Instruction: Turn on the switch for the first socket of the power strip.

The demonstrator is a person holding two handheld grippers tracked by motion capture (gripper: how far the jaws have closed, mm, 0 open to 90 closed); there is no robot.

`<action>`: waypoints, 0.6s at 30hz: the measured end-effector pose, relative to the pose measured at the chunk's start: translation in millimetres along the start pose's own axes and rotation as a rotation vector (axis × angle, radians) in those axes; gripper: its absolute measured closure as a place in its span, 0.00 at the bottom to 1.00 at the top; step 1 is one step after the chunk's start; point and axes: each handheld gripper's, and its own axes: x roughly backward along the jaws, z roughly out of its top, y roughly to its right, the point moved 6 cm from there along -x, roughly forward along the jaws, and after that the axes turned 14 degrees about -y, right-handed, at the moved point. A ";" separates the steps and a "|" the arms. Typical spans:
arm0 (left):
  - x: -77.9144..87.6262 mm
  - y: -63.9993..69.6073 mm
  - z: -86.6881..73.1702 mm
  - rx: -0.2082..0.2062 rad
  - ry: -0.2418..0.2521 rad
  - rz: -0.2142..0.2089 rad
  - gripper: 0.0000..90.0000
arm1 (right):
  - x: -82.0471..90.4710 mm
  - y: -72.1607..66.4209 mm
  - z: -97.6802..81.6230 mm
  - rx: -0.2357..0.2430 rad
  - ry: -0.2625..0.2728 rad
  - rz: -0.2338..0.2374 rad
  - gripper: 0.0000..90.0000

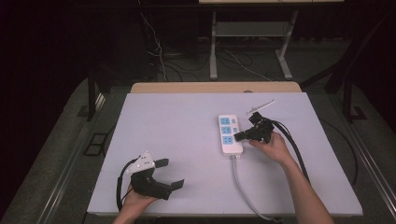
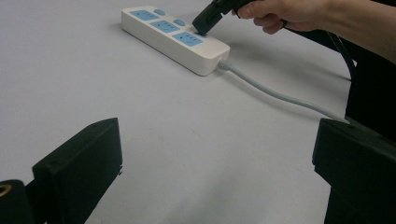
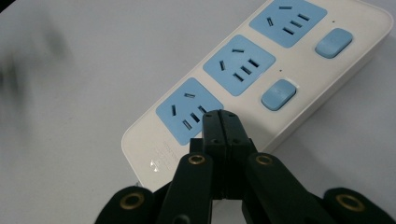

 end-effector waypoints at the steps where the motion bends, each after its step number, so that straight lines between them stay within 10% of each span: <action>1: 0.0 0.0 0.0 0.000 0.000 0.000 0.00 | -0.1 0.0 -0.2 0.005 0.003 -0.004 1.00; 18: -0.3 0.2 -0.7 -0.003 -0.006 -0.001 0.00 | -1.5 -2.0 -3.2 0.016 0.030 -0.029 1.00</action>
